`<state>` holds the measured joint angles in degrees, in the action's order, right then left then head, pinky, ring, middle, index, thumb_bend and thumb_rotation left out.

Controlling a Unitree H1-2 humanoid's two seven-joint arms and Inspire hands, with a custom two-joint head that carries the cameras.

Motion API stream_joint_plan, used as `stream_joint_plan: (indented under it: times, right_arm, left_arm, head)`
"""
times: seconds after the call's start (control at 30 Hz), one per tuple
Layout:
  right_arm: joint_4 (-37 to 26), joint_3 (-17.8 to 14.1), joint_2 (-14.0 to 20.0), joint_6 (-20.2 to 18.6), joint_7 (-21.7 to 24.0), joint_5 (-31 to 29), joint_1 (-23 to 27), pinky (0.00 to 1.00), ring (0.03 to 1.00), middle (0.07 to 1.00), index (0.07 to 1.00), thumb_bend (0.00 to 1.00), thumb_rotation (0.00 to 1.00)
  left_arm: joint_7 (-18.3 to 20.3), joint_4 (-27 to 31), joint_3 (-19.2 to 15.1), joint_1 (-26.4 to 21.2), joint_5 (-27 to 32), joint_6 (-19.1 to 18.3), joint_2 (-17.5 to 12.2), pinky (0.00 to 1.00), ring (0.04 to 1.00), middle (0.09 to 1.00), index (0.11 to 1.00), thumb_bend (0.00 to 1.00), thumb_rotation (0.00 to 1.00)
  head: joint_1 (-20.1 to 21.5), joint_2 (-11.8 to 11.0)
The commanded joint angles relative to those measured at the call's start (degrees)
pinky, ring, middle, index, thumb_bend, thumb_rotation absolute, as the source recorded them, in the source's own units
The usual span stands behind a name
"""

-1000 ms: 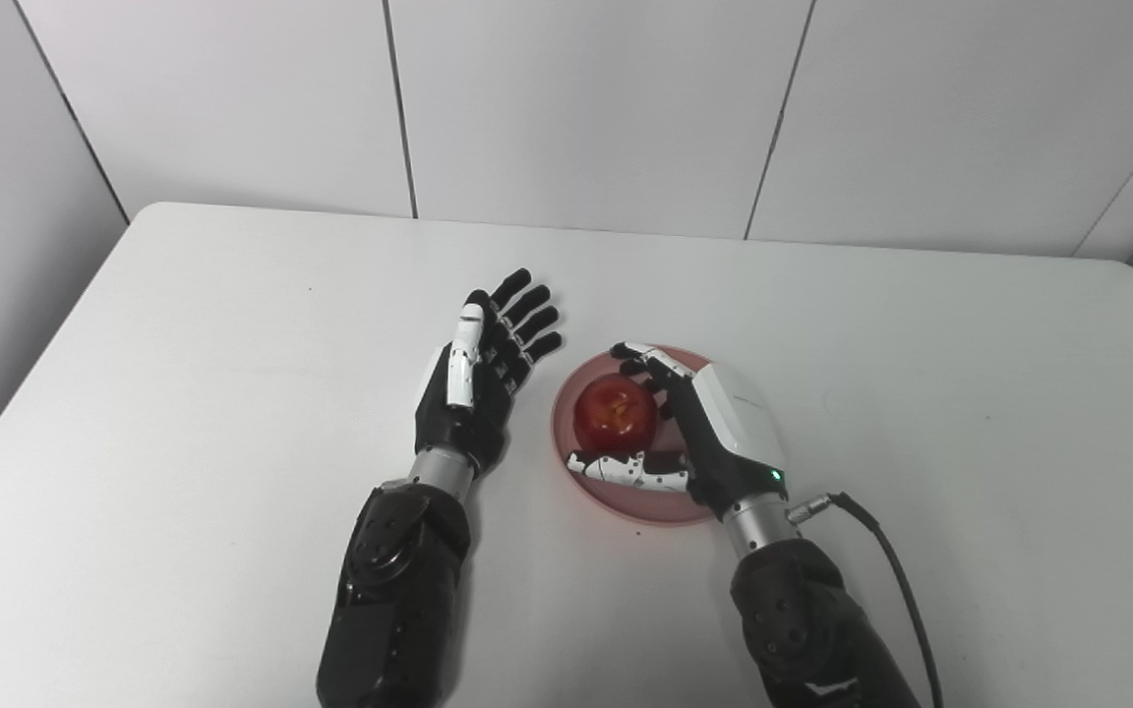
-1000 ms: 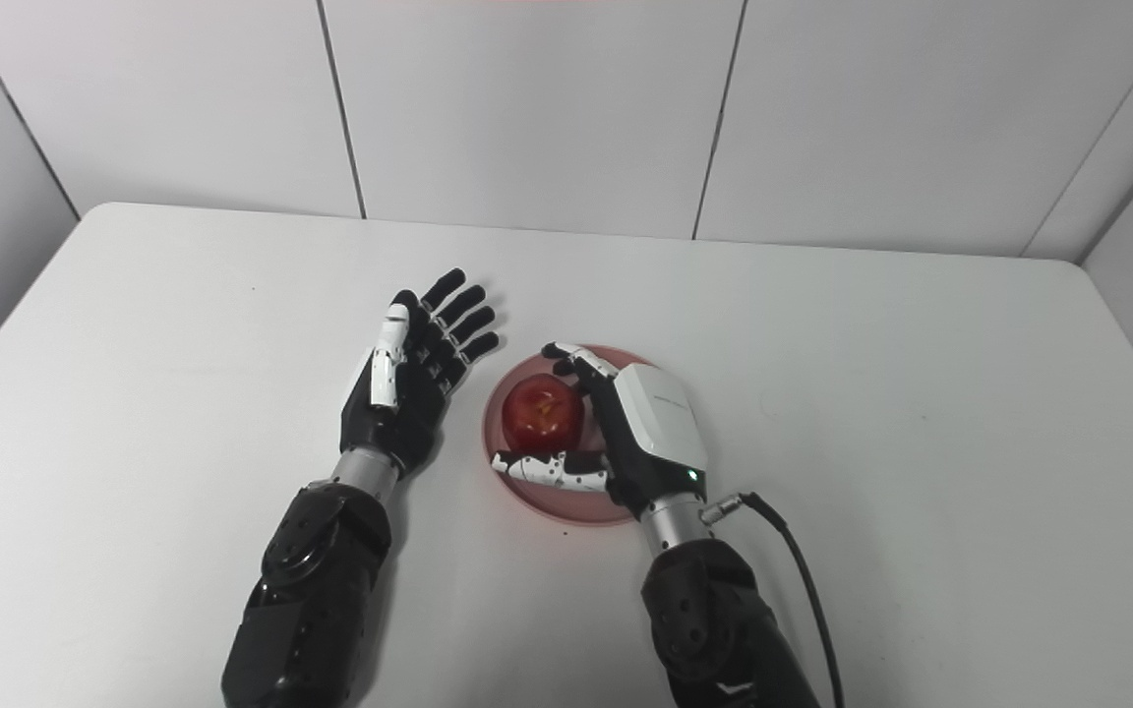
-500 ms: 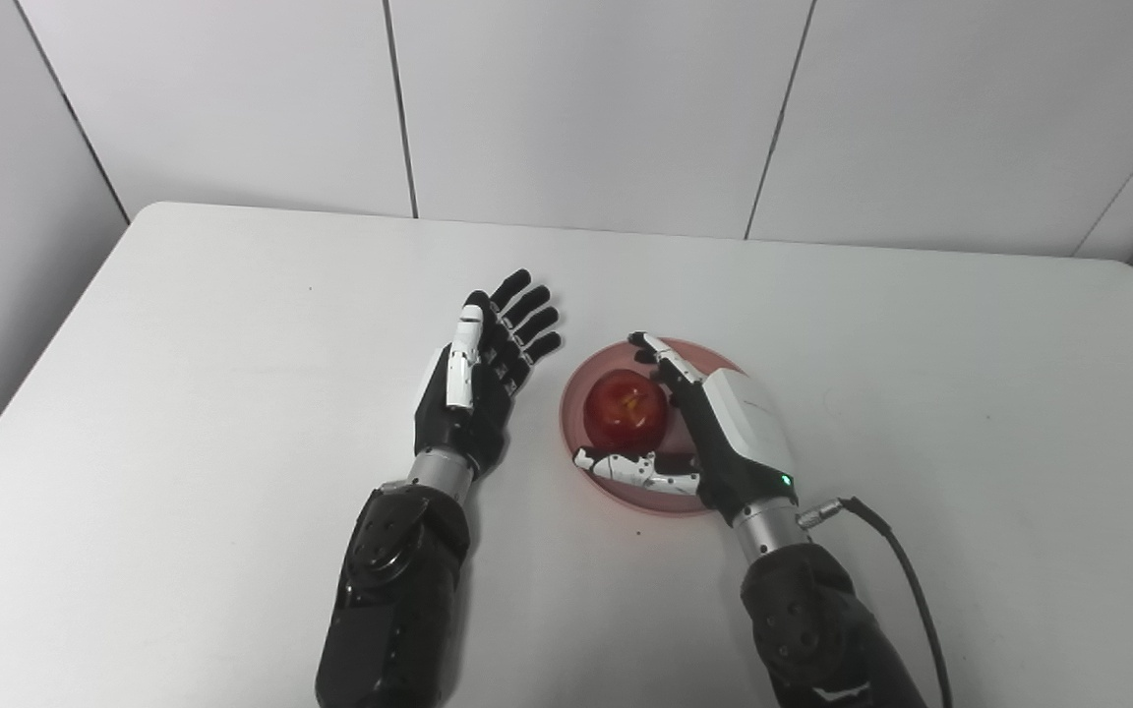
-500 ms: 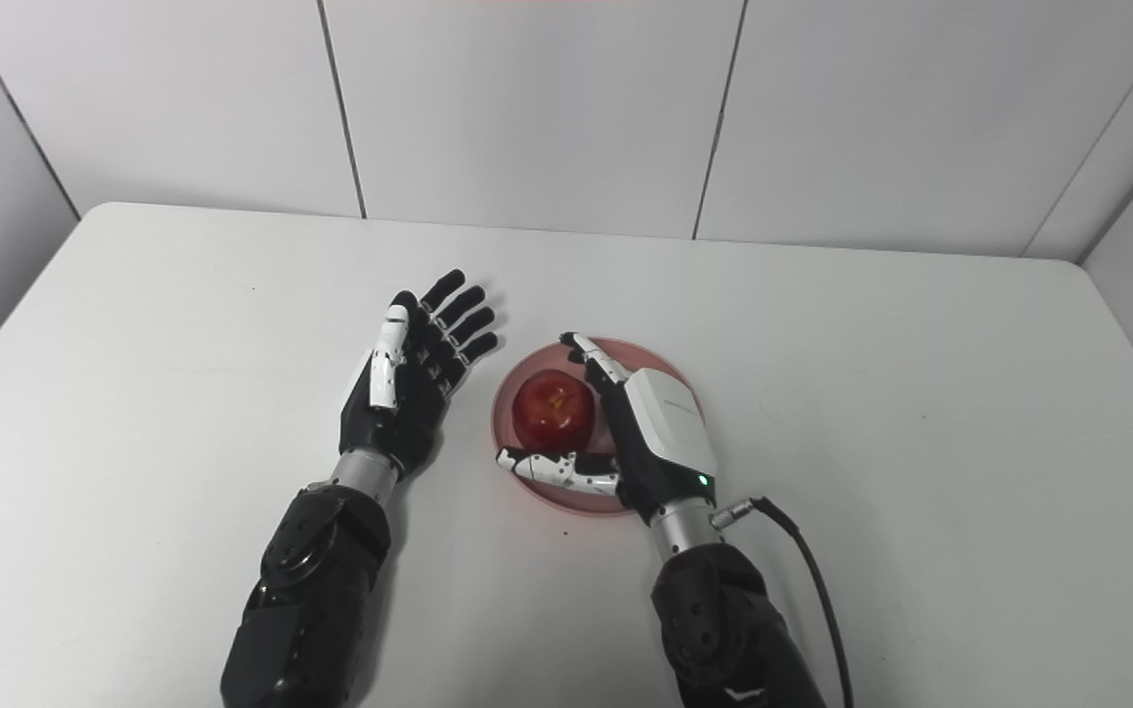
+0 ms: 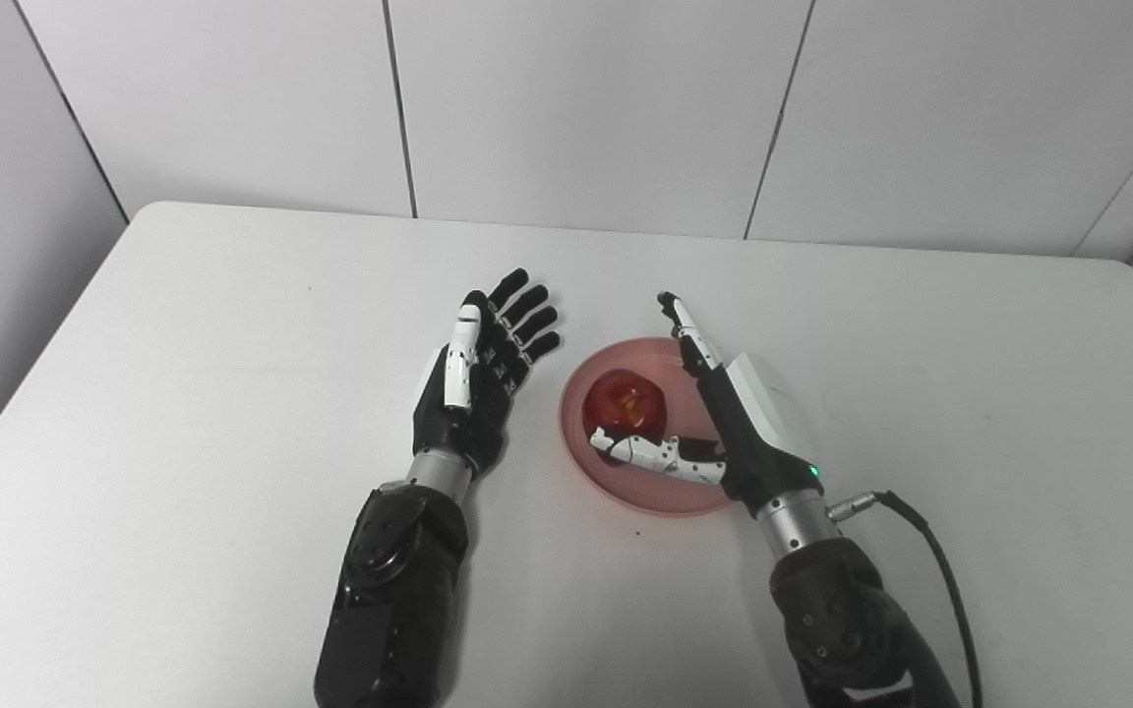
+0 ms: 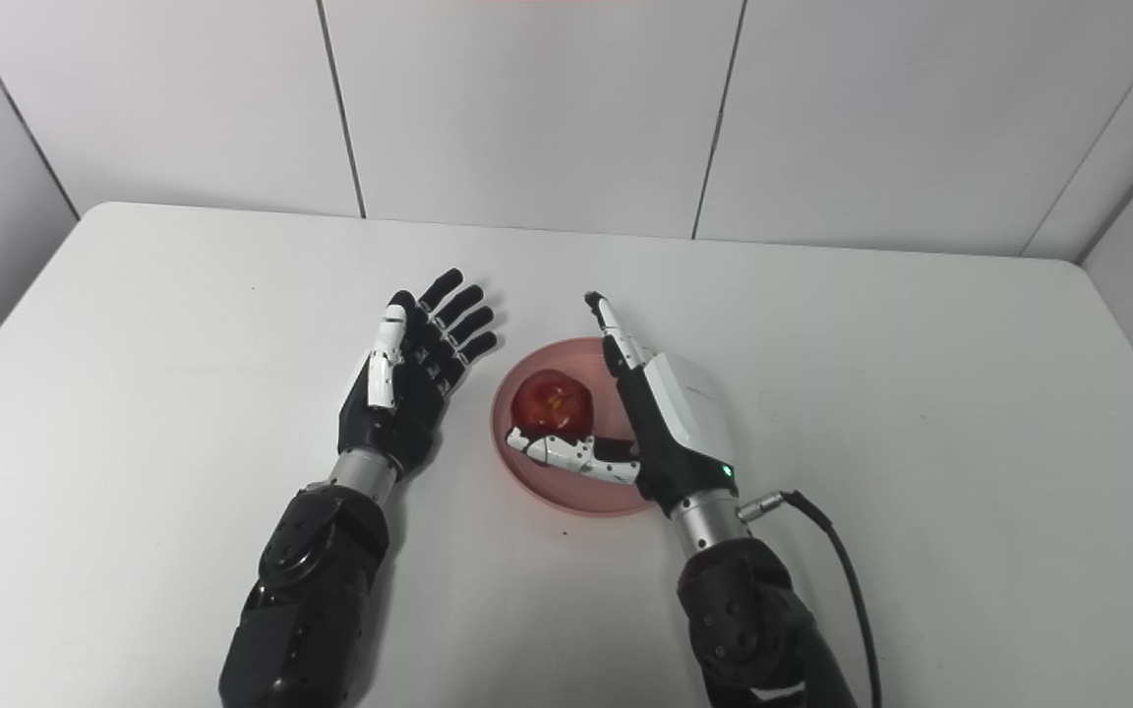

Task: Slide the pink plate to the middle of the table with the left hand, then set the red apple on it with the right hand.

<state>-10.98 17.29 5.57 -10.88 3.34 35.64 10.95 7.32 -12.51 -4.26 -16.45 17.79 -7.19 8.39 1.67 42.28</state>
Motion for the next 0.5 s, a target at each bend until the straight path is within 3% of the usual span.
stream_joint_plan:
  times: [0.0,0.3,0.47]
  right_arm:
    - [-2.8,-1.0,-0.3,1.7,-0.6,-1.0,1.5,0.82,0.914,0.966,0.992,1.00,0.69]
    - [-5.7,-3.9,-1.0,2.0,-0.8,-6.0,1.8,0.86,0.945,0.983,0.995,1.00,0.69]
    - [-7.2,-6.4,-1.1,1.9,-3.1,-4.9,1.6,0.91,0.953,0.970,0.994,1.00,0.74]
  left_arm:
    - [-1.7,-2.7,-0.2,2.8,-0.6,-4.1,-0.7,0.82,0.847,0.849,0.833,0.34,1.00]
    - [-1.9,-2.8,-0.5,2.9,-0.3,-3.8,-0.5,0.81,0.837,0.835,0.816,0.34,1.00]
    - [-1.8,-2.9,-0.7,2.9,0.3,-4.1,-0.6,0.82,0.841,0.844,0.826,0.35,1.00]
  head:
    - [0.0,0.0]
    - [0.8,-0.5]
    - [2.0,-1.2]
